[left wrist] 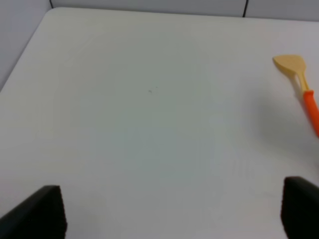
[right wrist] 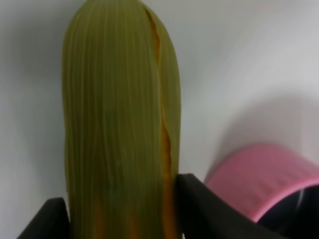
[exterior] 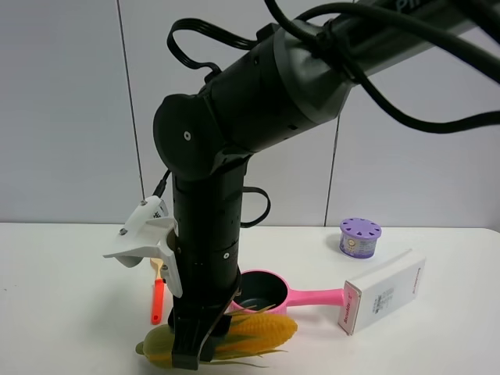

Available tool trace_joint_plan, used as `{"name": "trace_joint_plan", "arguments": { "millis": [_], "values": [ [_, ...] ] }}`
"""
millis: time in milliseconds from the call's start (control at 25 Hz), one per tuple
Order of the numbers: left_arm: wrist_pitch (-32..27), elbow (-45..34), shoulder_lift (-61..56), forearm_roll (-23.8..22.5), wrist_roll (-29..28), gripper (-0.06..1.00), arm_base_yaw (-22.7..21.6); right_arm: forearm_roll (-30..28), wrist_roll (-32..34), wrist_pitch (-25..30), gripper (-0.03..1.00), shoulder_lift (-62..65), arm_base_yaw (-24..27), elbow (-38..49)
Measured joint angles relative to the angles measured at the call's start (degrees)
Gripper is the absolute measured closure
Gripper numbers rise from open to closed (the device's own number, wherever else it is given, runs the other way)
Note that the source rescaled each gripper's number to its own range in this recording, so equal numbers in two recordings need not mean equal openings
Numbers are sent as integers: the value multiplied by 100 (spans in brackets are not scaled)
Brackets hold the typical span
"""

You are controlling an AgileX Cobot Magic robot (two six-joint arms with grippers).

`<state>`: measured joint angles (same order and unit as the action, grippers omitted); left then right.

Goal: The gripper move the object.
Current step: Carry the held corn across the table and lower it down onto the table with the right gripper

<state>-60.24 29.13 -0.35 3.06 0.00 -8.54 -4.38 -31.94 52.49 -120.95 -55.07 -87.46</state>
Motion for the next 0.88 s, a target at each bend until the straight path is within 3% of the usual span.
{"name": "trace_joint_plan", "arguments": {
  "millis": [880],
  "values": [
    [0, 0, 0, 0, 0, -6, 0, -85, 135, -326, 97, -290, 0, 0]
  ]
}}
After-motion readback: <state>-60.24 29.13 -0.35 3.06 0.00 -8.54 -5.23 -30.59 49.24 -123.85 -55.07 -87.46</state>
